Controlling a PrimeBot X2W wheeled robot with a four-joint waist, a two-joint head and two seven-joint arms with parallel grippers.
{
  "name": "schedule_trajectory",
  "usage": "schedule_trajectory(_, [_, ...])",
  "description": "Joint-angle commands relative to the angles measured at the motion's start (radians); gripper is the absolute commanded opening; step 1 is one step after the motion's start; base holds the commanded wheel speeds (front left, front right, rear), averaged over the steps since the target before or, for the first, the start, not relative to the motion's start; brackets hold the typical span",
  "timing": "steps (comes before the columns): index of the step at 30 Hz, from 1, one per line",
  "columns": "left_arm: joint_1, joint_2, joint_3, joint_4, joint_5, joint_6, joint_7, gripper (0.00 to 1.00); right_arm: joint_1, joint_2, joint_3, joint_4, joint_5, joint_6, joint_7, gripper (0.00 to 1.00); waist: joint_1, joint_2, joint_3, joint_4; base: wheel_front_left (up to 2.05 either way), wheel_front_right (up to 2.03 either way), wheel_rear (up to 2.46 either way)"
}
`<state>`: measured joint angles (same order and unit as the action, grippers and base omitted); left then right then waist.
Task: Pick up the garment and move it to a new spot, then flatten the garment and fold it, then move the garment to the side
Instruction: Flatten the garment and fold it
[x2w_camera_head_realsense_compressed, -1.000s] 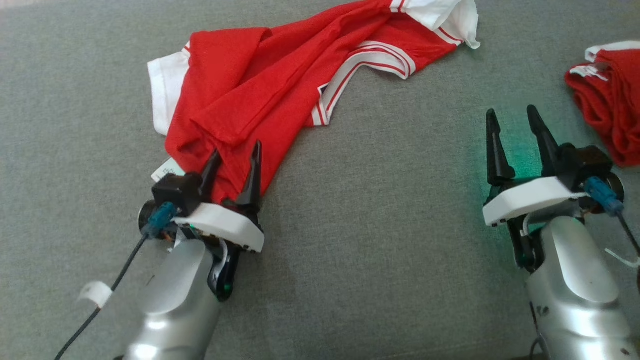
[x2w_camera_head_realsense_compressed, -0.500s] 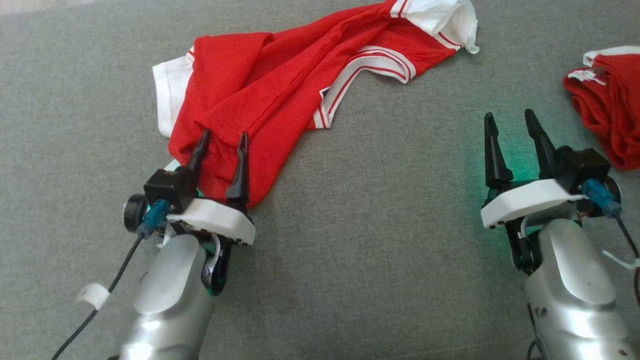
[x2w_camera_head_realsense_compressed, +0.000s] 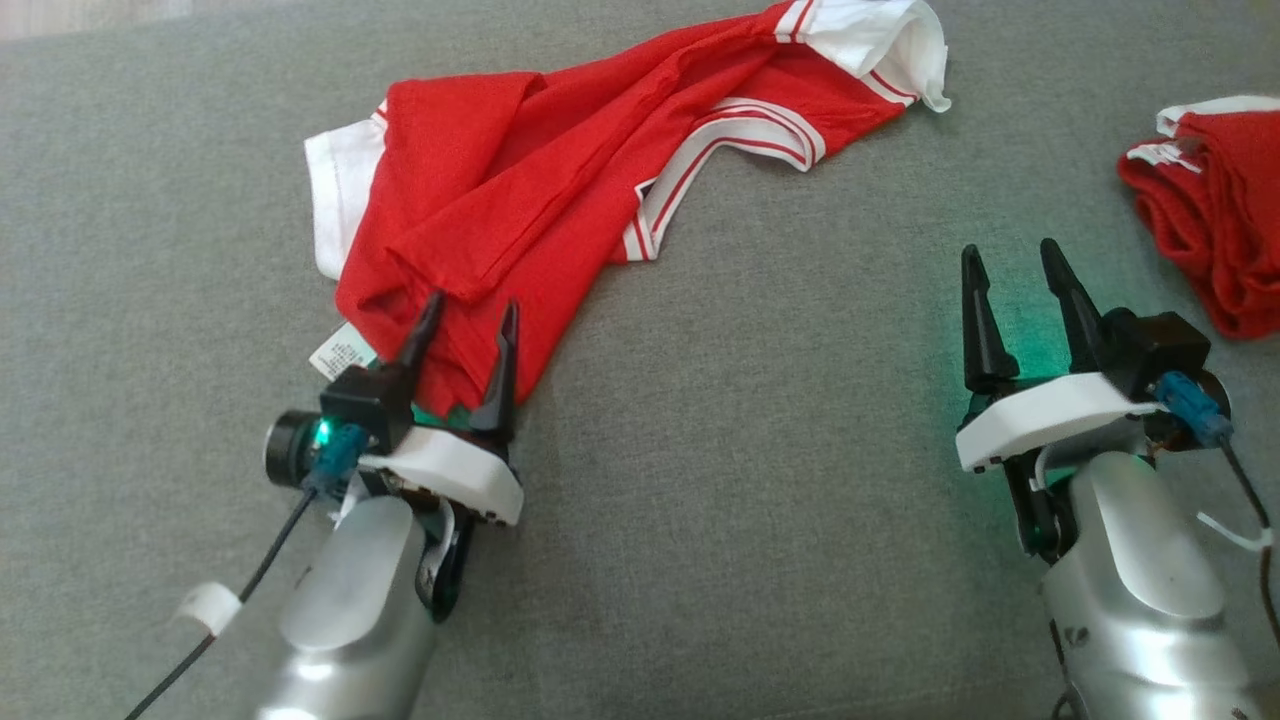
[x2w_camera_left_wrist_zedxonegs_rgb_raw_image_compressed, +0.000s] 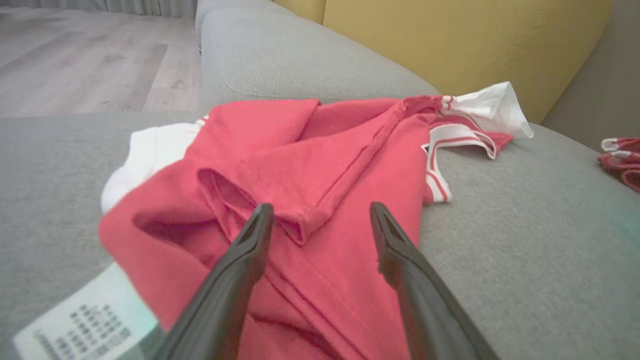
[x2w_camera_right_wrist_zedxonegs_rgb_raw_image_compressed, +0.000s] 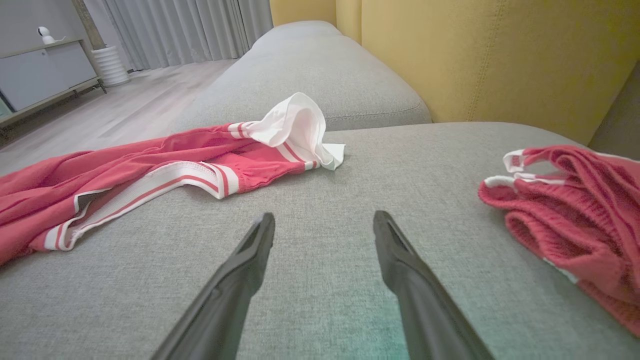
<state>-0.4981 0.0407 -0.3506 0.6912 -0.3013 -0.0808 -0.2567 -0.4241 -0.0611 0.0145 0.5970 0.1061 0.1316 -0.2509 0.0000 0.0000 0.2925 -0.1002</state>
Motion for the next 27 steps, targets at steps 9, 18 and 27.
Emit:
schedule_trajectory(9, [-0.044, 0.009, 0.002, 0.029, -0.027, -0.011, -0.005, 1.00, -0.006, 0.010, 0.004, -0.021, 0.007, -0.001, -0.011, 1.00, 0.0000, 0.0000, 0.018, -0.012, 0.00, 0.00, 0.00])
schedule_trajectory(18, [-0.077, 0.009, 0.019, 0.014, -0.024, -0.023, -0.005, 0.00, -0.012, 0.011, 0.024, -0.019, 0.034, -0.001, -0.011, 1.00, 0.0000, 0.0000, 0.009, -0.013, 0.00, 0.00, 0.00])
schedule_trajectory(27, [0.043, 0.009, 0.072, -0.107, -0.026, -0.021, -0.005, 0.00, 0.054, 0.011, -0.011, -0.001, 0.041, -0.001, -0.011, 1.00, 0.0000, 0.0000, -0.091, 0.049, 0.00, 0.00, 0.00])
